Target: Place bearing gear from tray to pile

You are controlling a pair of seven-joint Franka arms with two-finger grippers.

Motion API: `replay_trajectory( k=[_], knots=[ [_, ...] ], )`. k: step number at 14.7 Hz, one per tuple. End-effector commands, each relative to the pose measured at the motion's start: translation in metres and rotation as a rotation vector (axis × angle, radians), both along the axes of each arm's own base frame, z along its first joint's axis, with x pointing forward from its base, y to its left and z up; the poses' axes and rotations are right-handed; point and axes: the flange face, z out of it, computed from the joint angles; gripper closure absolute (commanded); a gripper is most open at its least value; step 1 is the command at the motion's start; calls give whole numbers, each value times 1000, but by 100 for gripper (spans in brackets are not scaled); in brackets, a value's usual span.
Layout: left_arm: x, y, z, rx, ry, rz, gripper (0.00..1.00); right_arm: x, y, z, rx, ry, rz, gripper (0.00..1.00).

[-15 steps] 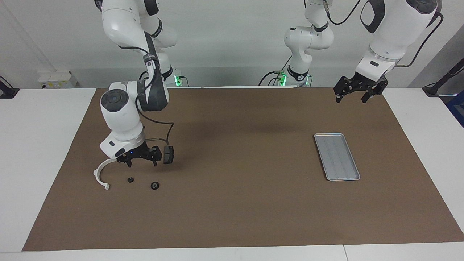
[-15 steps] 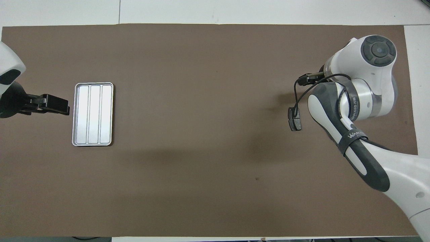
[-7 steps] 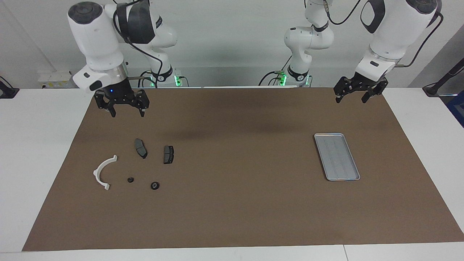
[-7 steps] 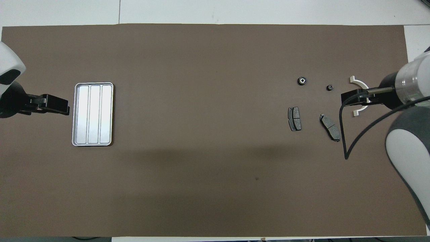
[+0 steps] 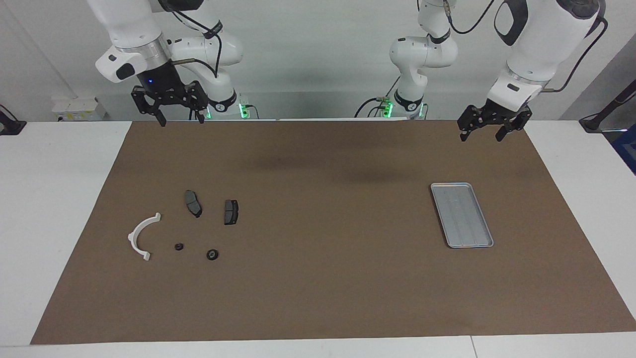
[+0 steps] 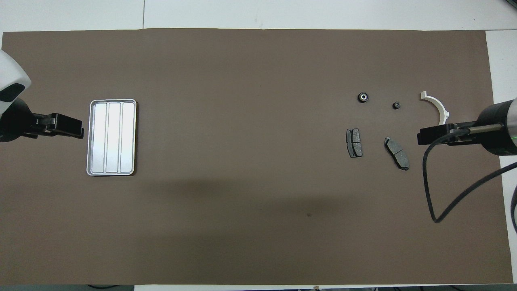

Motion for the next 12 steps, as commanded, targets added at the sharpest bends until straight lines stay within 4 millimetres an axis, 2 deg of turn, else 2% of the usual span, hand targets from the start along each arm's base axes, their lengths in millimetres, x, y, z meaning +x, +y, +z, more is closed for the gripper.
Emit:
replay_trajectory(
  k=[1,7,12],
  knots=[
    [-4,1,4,-10,8,0,0,0,-5,-1,24,12,7,0],
    [-4,1,4,-10,8,0,0,15,-11,-15,1,6,-2,0],
    [-4,1,4,-10,8,0,0,21,-11,-23,-97,-10,18,0]
  ],
)
